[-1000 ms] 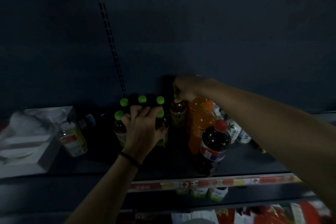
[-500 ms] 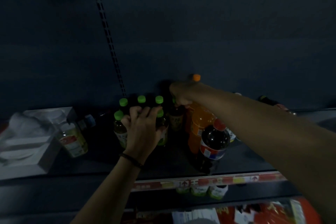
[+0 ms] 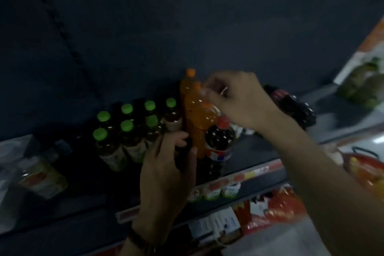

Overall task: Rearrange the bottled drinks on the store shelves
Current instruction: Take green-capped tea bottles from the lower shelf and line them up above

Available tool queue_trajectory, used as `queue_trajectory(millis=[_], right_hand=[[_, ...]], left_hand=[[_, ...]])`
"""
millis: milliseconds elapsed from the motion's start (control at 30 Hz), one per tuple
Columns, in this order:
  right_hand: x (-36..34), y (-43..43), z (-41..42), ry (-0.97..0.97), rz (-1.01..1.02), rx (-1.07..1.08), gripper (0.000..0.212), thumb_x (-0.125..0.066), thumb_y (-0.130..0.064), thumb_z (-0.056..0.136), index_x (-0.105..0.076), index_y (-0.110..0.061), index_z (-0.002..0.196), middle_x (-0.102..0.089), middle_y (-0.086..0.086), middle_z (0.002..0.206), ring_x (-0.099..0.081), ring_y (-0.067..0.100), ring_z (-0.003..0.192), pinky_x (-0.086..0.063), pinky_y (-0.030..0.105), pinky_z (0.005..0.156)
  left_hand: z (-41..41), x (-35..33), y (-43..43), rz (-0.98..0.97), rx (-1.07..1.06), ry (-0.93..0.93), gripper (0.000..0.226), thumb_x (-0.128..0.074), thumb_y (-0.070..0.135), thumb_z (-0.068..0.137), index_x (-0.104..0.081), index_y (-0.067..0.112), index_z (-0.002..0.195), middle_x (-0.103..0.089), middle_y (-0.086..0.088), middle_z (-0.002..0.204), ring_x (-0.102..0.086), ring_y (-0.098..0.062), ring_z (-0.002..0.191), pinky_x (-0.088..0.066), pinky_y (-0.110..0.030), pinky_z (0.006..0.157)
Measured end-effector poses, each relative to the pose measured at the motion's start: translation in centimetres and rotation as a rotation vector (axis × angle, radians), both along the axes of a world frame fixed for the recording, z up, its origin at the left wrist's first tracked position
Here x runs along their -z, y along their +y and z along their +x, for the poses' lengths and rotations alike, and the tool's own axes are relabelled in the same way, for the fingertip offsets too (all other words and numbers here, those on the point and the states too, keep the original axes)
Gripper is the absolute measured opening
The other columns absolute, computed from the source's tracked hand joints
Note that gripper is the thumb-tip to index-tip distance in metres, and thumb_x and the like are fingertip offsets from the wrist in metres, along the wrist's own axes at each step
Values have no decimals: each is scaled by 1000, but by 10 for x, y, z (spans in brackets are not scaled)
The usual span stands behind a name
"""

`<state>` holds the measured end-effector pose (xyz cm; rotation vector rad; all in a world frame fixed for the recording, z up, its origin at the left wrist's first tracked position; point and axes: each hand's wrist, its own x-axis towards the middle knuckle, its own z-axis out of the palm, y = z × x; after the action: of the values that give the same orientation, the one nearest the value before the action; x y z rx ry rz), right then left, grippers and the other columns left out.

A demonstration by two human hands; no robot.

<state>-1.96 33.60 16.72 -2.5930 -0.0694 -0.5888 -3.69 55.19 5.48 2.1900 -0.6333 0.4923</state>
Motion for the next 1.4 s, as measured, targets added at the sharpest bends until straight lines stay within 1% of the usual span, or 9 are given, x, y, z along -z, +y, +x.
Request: queue_trajectory(millis=[67, 167, 333, 467, 767, 933, 1100, 1267, 1400], right_hand=[[24, -9, -62, -85, 195, 84, 10, -69, -31, 102, -75, -24, 97, -73, -10, 83, -69, 8, 74, -53, 24, 70], [85, -29, -138, -33, 386, 309, 14, -68, -25, 103, -72, -19, 91, -71, -4, 74, -67, 11, 65, -52, 24, 60], [197, -94, -222, 439, 351, 536, 7, -67, -27, 99, -72, -27, 94, -74, -7, 83, -72, 13, 74, -56, 34, 68], [259, -149, -247, 653, 402, 546, 11, -64, -33, 102, -73, -29, 107, -73, -9, 101, -67, 8, 85, -52, 27, 72], [391, -343, -224, 857, 428, 455, 23, -63, -24, 102, -73, -18, 122, -75, 0, 116, -72, 25, 99, -63, 41, 86], [488, -445, -175, 893, 415, 355, 38, -65, -25, 102, -62, -19, 140, -67, 4, 134, -67, 25, 118, -55, 32, 94], [589, -517, -123, 828, 207, 310, 48, -61, -35, 104, -52, -17, 147, -54, 13, 144, -56, 33, 132, -53, 48, 109], [656, -542, -93, 783, 54, 307, 59, -63, -40, 101, -42, -26, 155, -38, 12, 157, -41, 36, 144, -47, 54, 109], [683, -542, -92, 794, -17, 291, 70, -73, -45, 92, -43, -30, 153, -41, 8, 153, -38, 34, 144, -48, 54, 107]], left_hand=[[-27, 5, -17, -6, 170, 129, 14, -66, 41, 99, -65, 34, 111, -69, 18, 99, -65, -1, 86, -51, -19, 72], [-62, 36, -49, 238, 425, 334, 14, -58, 52, 99, -62, 39, 105, -65, 22, 93, -59, 3, 84, -47, -18, 71], [-97, 102, -106, 547, 636, 531, 19, -65, 49, 94, -64, 33, 105, -71, 15, 102, -67, -5, 92, -58, -36, 83], [-105, 143, -164, 697, 693, 598, 17, -67, 45, 95, -65, 32, 106, -68, 15, 106, -66, -7, 95, -58, -33, 84], [-95, 273, -348, 786, 471, 798, 22, -67, 38, 98, -65, 29, 117, -69, 5, 116, -68, -18, 107, -53, -30, 85], [-87, 374, -452, 735, 345, 903, 45, -68, 44, 94, -58, 18, 129, -62, -3, 127, -62, -25, 121, -51, -34, 100], [-56, 481, -535, 721, 237, 775, 54, -66, 33, 101, -50, 15, 149, -51, -12, 151, -54, -30, 135, -39, -30, 98], [-12, 563, -591, 597, 59, 569, 60, -64, 28, 101, -40, 16, 155, -35, -13, 162, -42, -35, 145, -41, -48, 115], [52, 585, -625, 520, -92, 478, 85, -72, 29, 96, -24, 15, 164, -12, -15, 174, -23, -42, 157, -30, -56, 126]])
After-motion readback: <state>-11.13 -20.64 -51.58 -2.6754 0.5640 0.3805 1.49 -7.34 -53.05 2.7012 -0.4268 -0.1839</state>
